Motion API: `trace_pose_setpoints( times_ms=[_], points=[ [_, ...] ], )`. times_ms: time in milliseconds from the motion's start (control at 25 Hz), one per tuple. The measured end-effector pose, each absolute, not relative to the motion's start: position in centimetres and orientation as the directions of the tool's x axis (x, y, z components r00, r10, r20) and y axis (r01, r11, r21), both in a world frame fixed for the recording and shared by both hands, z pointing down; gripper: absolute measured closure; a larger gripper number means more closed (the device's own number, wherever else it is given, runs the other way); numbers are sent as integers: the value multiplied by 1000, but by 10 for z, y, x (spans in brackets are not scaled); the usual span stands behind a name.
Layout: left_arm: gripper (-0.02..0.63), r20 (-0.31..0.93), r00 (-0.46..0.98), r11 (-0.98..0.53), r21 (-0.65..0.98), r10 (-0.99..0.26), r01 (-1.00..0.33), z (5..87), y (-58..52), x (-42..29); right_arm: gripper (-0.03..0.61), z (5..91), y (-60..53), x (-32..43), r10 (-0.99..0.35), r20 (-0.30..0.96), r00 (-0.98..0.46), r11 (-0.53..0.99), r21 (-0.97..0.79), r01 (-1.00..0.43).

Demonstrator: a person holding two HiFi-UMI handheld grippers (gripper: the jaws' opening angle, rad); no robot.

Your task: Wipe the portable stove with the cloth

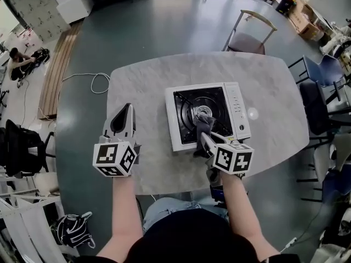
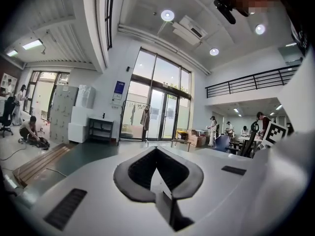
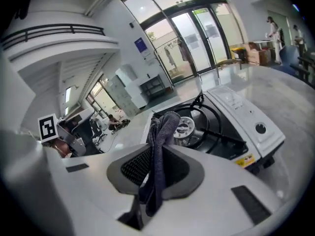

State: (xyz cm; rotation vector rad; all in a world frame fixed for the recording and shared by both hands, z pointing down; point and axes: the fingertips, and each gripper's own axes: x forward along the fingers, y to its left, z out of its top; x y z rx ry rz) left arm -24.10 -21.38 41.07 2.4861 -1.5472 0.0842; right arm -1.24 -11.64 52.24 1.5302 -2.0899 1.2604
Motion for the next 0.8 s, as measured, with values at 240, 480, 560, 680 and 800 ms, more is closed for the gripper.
trace_pose_setpoints(
  times_ms=[240, 480, 560, 680, 800],
  points=[
    [603, 167, 501, -480, 150, -849, -864, 417, -214, -224, 511, 533, -109, -16, -700, 632, -333, -205, -624, -754],
    [603, 164, 490, -470, 146, -856, -871, 414, -212, -232, 512, 549, -109, -24, -668, 692, -273, -234, -544, -806],
    [603, 166, 478, -458, 145, -863, -877, 414, -212, -235, 512, 557, -109, -23, -634, 736, -239, -165, -430, -888],
    [603, 168, 459, -439, 146, -872, -887, 415, -213, -239, 512, 562, -112, -26, -608, 760, -230, -66, -337, -939],
    [603, 165, 449, -428, 147, -878, -892, 415, -214, -240, 512, 563, -113, -27, -587, 779, -222, 5, -271, -962]
  ],
)
